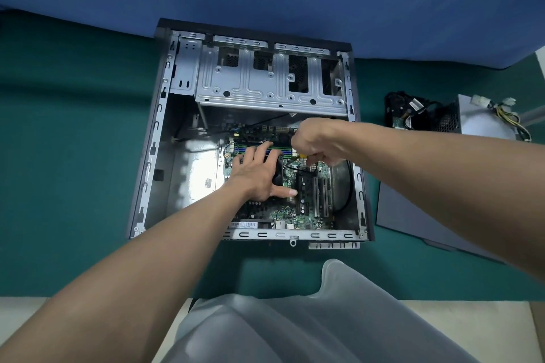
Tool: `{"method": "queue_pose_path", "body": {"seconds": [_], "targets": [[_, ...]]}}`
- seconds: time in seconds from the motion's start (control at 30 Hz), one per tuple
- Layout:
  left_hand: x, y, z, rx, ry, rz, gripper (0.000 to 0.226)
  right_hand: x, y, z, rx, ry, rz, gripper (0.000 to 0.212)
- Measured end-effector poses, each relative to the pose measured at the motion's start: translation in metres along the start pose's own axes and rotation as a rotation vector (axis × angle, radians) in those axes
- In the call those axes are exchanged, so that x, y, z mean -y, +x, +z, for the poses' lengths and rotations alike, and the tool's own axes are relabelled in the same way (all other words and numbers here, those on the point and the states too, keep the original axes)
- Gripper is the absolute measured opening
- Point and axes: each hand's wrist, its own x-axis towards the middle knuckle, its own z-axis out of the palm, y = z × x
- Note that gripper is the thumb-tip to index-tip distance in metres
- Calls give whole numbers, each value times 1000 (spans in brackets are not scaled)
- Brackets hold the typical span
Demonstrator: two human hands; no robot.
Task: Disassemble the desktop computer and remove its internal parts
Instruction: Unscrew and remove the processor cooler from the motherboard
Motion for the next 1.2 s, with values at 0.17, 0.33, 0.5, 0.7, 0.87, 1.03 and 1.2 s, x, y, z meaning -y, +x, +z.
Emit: {"method": "queue_pose_path", "body": {"seconds": [0.17,0.33,0.5,0.7,0.87,1.03,1.2], "targets": [[0,1,0,-5,0,4,102,-8,-2,1,-259,-459,-247,14],[-1,2,2,3,26,-12,107,-14,-3,4,-426,-907,-551,17],[0,3,2,7,42,-21,108,-2,2,10,-517,-902,-687,15],[0,1,1,2,12,-4,106,-1,3,3,-320,77,-220,30],[1,1,2,-15,-7,9,102,-4,0,-4,-105,198,-149,28],[1,2,3,-17,-1,4,105,-1,-1,2,-328,-370,-234,23],[2,6,6,-18,25,-4,106,-4,-3,1,-405,-699,-497,26]]}}
